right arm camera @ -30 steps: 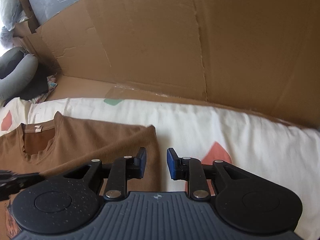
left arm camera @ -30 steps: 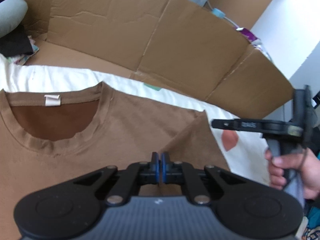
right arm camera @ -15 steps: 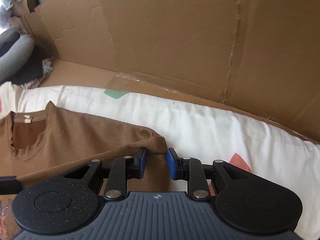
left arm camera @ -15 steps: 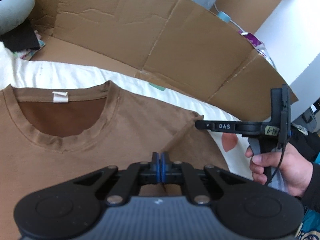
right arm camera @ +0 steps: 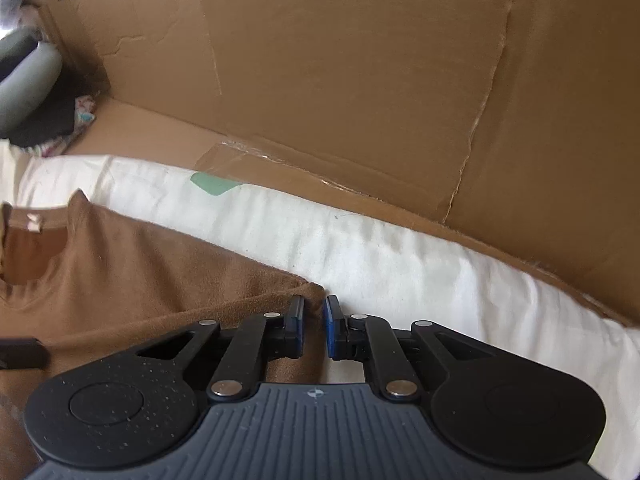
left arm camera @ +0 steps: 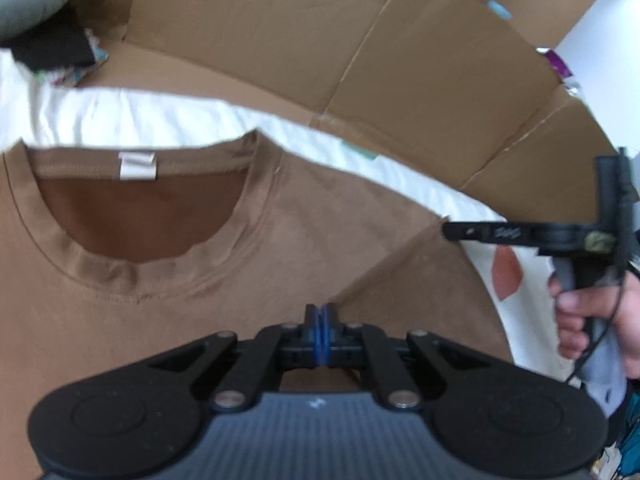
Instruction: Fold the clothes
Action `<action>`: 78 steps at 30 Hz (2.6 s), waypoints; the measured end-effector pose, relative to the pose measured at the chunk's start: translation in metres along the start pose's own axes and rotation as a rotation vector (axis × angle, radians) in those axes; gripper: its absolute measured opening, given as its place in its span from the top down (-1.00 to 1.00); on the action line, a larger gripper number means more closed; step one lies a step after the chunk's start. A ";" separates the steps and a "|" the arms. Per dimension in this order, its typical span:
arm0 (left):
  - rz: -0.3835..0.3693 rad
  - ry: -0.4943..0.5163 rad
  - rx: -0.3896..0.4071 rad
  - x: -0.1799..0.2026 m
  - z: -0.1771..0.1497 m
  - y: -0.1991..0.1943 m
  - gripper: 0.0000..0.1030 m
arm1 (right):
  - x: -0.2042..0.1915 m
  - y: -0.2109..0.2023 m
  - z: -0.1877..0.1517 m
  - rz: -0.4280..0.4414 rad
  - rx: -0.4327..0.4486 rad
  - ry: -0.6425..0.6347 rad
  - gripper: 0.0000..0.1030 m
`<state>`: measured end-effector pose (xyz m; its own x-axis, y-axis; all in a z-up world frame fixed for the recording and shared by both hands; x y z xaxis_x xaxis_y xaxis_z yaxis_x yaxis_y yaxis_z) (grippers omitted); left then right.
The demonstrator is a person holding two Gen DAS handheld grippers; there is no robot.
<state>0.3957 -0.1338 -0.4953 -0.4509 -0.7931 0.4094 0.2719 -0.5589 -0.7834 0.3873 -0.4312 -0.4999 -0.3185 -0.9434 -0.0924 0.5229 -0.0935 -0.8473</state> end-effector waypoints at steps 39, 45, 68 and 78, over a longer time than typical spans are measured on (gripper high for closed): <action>-0.080 0.007 -0.136 0.070 -0.083 -0.016 0.32 | -0.007 -0.108 -0.161 0.055 -0.147 -0.041 0.61; -0.043 0.065 -0.143 0.074 -0.077 -0.048 0.25 | -0.005 -0.133 -0.154 0.077 -0.111 -0.009 0.45; 0.172 0.090 -0.059 0.046 -0.028 -0.293 -0.12 | -0.058 -0.329 -0.088 0.088 -0.071 -0.038 -0.35; 0.248 0.033 -0.007 0.031 -0.032 -0.394 -0.39 | -0.081 -0.411 -0.051 0.059 -0.159 -0.060 -0.53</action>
<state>0.2471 0.0699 -0.1888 -0.3986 -0.8976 0.1883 0.3720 -0.3459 -0.8613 0.1579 -0.3000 -0.1707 -0.2407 -0.9636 -0.1166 0.4060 0.0092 -0.9138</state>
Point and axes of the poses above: each gripper's, at about its wrist camera, not at the fingertips, and y roughly the way its jaws point, x to its right, z to its top, the point moved 10 cm from there along y, roughly the way its jaws point, and after that the axes turned 1 degree about -z, right-handed, at the moved point
